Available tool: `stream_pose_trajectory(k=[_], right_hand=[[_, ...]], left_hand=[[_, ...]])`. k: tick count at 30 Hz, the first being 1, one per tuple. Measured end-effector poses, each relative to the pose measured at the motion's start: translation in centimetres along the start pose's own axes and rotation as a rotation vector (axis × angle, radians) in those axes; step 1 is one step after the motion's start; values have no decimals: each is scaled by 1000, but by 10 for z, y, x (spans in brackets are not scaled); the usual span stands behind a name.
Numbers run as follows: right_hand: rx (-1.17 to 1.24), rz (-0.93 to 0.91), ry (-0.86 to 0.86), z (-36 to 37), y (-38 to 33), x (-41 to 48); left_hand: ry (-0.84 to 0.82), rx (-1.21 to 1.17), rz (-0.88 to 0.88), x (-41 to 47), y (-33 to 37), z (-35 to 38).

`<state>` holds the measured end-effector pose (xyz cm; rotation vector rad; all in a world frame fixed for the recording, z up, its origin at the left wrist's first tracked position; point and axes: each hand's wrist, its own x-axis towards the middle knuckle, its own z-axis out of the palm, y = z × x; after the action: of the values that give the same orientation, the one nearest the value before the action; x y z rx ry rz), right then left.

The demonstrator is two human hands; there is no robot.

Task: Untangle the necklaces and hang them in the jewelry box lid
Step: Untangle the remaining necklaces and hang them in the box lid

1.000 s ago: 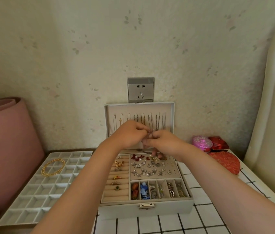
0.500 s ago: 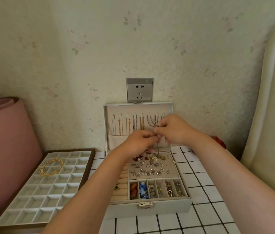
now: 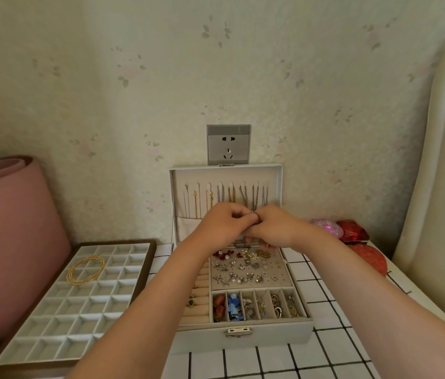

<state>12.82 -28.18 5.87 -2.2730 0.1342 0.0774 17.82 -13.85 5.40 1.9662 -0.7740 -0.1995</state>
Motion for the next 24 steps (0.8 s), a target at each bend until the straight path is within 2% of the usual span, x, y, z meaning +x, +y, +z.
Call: stream_pose_trajectory(k=[3,7,11,17,21,24], right_hand=[[2,13,23,-4,2,3],[-25,-33,153,-16,-1,6],[7,-88,286,-26,-7,8],[34,-193,446,-22,-12,13],[85,-237,479,-16,-12,19],[-2,-245,489,-12,-9,24]], left_hand=[[59,184,33,2,-5,-3],[203,482,133,-1,-12,-10],[198,700,200,-5,-25,-11],[178,870,244,-8,-27,-3],[181,936,264,-9,-28,-2],[190,953,252,-9,-28,-3]])
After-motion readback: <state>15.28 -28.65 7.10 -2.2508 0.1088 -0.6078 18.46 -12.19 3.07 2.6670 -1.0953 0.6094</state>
